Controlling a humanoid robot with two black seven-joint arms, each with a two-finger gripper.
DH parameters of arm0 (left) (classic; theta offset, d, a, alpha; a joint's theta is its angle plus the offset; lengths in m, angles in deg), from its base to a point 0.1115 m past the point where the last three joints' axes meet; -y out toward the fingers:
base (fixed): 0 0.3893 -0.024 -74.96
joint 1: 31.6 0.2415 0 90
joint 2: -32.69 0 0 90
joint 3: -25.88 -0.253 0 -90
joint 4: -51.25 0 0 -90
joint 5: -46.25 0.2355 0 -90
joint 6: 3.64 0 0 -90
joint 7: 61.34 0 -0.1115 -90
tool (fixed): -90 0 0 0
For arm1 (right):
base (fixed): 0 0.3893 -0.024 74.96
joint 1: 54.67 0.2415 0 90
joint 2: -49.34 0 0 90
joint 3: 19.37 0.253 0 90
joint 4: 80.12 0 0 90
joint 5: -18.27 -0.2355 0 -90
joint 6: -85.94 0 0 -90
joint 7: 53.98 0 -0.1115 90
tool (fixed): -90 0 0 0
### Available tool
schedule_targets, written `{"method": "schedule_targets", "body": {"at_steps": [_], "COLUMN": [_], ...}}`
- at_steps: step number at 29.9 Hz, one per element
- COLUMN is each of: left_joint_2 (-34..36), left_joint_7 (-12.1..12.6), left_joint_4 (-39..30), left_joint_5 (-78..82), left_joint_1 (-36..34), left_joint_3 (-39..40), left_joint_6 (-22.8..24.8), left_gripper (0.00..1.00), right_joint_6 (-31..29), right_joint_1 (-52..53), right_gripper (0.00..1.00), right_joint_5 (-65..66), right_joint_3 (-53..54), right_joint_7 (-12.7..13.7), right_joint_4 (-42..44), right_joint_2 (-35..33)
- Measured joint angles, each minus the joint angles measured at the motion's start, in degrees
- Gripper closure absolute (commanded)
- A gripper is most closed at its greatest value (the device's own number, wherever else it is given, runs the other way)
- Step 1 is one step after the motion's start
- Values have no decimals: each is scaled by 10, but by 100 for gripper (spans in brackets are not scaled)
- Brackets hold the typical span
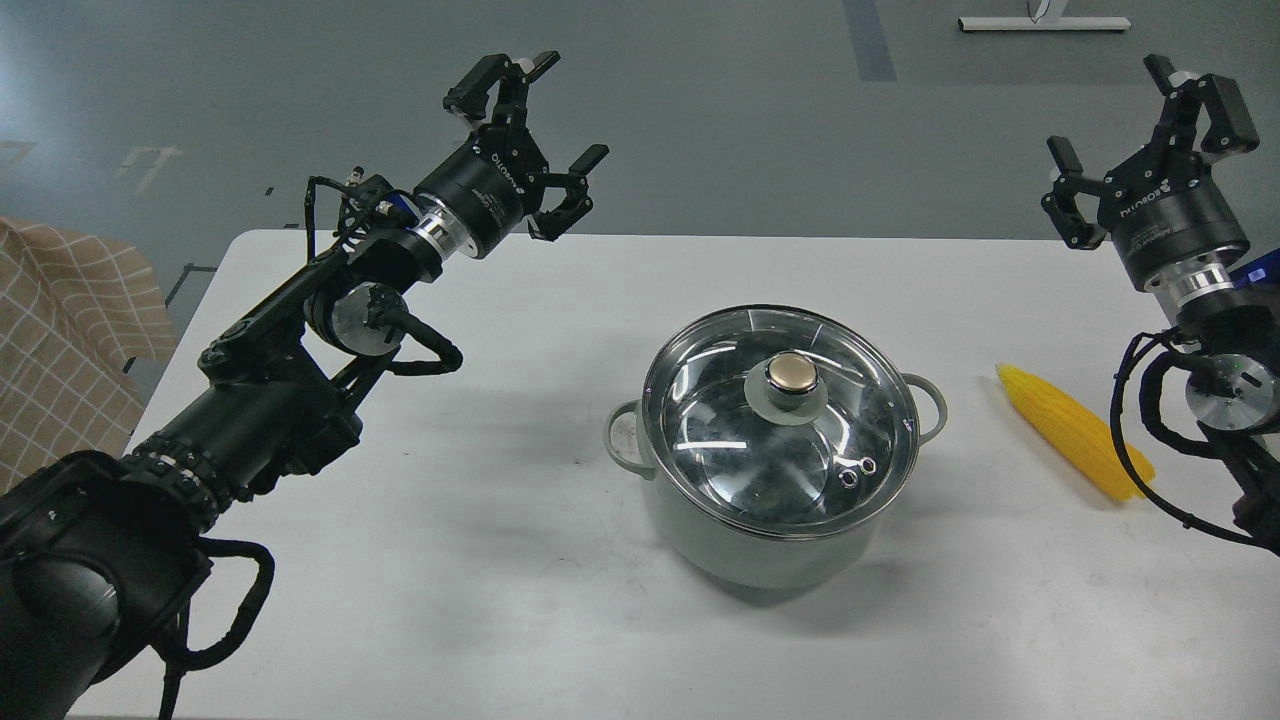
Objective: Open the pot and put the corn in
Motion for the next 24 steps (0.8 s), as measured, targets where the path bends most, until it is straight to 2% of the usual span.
{"method": "schedule_targets", "body": {"at_steps": [10, 13, 17, 19, 21, 24], "left_joint_2": [8, 11, 12, 9, 8, 9], "left_joint_7": [-29, -58, -123, -145, -155, -156], "left_joint_4": [0, 0, 0, -1, -1, -1], "left_joint_5": [-5, -5, -6, -6, -5, -5], "left_joint_1": [4, 4, 10, 13, 15, 18], "left_joint_3": [21, 21, 21, 17, 13, 12], "left_joint_6": [2, 3, 3, 0, -1, -1], "left_gripper": [2, 2, 2, 2, 2, 2], "right_joint_6": [4, 2, 2, 2, 3, 1], "right_joint_1": [2, -1, -2, -1, -1, -1], "right_gripper": [0, 0, 0, 0, 0, 0], "right_joint_5": [-1, -1, -1, -1, -1, -1], "right_joint_3": [1, 1, 2, 2, 2, 2], "right_joint_7": [0, 0, 0, 0, 0, 0], "right_joint_4": [2, 3, 7, 7, 7, 7], "right_joint_2": [0, -1, 2, 6, 8, 9]}}
